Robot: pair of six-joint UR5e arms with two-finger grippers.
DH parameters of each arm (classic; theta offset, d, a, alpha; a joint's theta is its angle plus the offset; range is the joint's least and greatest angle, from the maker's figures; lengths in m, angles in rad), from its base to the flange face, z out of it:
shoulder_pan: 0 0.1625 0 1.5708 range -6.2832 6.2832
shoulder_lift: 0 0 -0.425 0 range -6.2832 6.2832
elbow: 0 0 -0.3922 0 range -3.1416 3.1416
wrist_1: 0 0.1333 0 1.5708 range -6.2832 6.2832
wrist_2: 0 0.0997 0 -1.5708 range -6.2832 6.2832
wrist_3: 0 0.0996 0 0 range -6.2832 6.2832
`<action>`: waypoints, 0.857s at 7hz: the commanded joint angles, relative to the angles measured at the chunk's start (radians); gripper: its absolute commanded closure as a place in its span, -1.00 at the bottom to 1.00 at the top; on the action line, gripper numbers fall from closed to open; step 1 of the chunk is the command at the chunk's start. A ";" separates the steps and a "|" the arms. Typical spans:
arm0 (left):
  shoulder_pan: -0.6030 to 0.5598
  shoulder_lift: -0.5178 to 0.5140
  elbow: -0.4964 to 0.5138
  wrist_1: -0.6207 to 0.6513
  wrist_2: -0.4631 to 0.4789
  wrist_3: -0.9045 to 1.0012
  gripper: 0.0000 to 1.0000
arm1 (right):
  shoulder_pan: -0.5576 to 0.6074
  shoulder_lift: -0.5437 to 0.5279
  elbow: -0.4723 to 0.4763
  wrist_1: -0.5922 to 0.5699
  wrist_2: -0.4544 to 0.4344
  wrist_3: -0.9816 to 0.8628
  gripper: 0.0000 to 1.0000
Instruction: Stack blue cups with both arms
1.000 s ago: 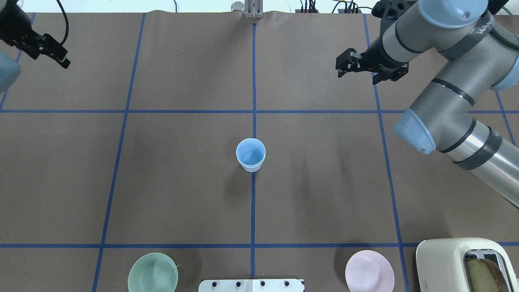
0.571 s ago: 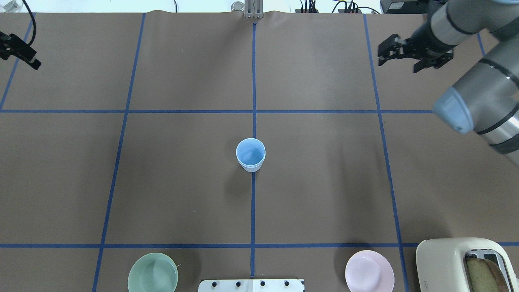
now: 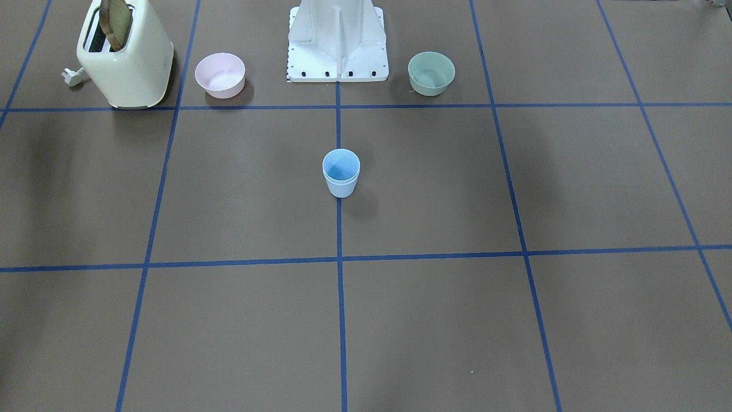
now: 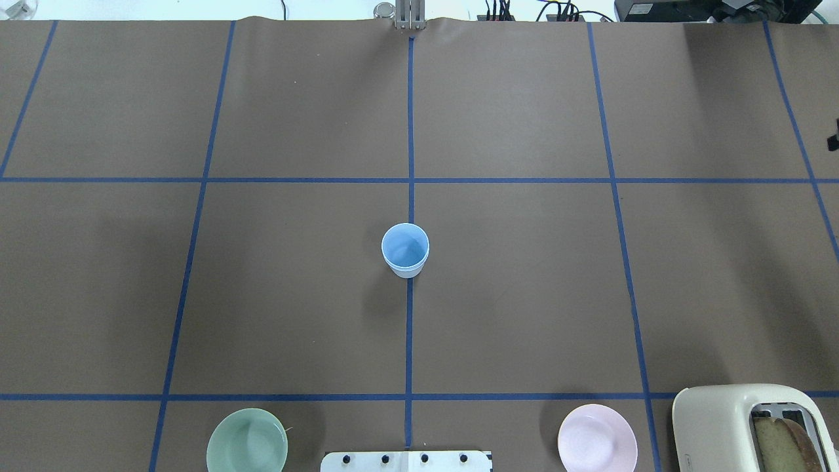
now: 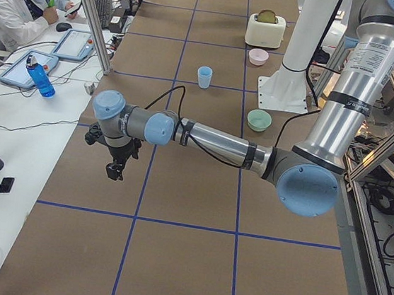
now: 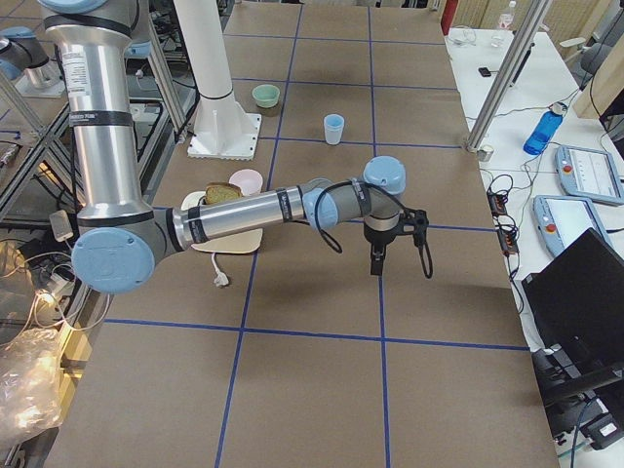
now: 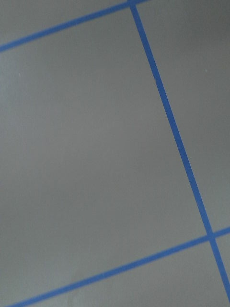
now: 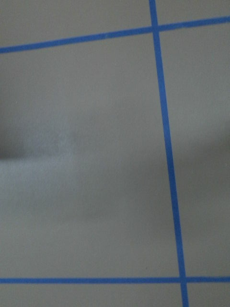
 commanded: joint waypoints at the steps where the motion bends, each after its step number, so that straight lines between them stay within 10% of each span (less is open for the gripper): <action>1: -0.055 0.026 -0.005 0.067 -0.005 0.049 -0.99 | 0.067 -0.084 0.008 -0.001 -0.001 -0.080 -1.00; 6: -0.055 0.264 -0.175 0.111 -0.003 0.100 -0.99 | 0.067 -0.142 0.058 -0.003 -0.010 -0.082 -1.00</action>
